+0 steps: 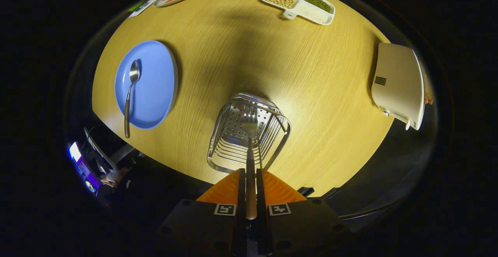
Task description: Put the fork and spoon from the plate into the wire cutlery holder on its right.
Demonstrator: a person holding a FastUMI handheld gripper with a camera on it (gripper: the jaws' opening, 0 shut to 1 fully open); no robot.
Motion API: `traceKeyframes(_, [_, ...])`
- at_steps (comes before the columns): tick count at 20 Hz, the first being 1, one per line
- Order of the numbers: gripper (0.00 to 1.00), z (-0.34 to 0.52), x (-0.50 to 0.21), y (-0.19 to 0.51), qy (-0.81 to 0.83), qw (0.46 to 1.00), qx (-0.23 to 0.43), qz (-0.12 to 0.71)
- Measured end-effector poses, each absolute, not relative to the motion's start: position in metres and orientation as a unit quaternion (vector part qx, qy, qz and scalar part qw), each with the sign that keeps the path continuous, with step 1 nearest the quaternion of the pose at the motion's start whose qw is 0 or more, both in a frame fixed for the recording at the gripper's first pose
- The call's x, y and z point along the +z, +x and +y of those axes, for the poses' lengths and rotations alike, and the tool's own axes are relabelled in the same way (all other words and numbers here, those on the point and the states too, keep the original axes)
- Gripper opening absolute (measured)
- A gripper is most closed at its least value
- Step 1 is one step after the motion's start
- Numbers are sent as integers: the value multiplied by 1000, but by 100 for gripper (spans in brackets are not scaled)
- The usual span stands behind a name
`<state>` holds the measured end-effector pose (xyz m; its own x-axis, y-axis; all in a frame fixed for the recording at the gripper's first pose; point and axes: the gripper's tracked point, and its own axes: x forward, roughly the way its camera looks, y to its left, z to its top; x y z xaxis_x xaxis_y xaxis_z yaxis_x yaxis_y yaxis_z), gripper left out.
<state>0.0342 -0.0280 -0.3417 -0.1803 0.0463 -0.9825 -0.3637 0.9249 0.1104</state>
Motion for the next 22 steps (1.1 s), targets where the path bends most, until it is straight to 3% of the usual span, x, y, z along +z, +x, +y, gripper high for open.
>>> traceKeyframes(8, [18,-2,-295,60,-37,771,170,613])
traceKeyframes(11, [31,36,-262,51,-8,807,194,558])
traceKeyframes(12, [31,55,-252,49,7,816,203,542])
traceKeyframes(14, [39,96,-238,41,35,825,226,516])
traceKeyframes(15, [50,117,-238,36,46,825,238,510])
traceKeyframes(22, [53,227,-296,18,68,792,248,554])
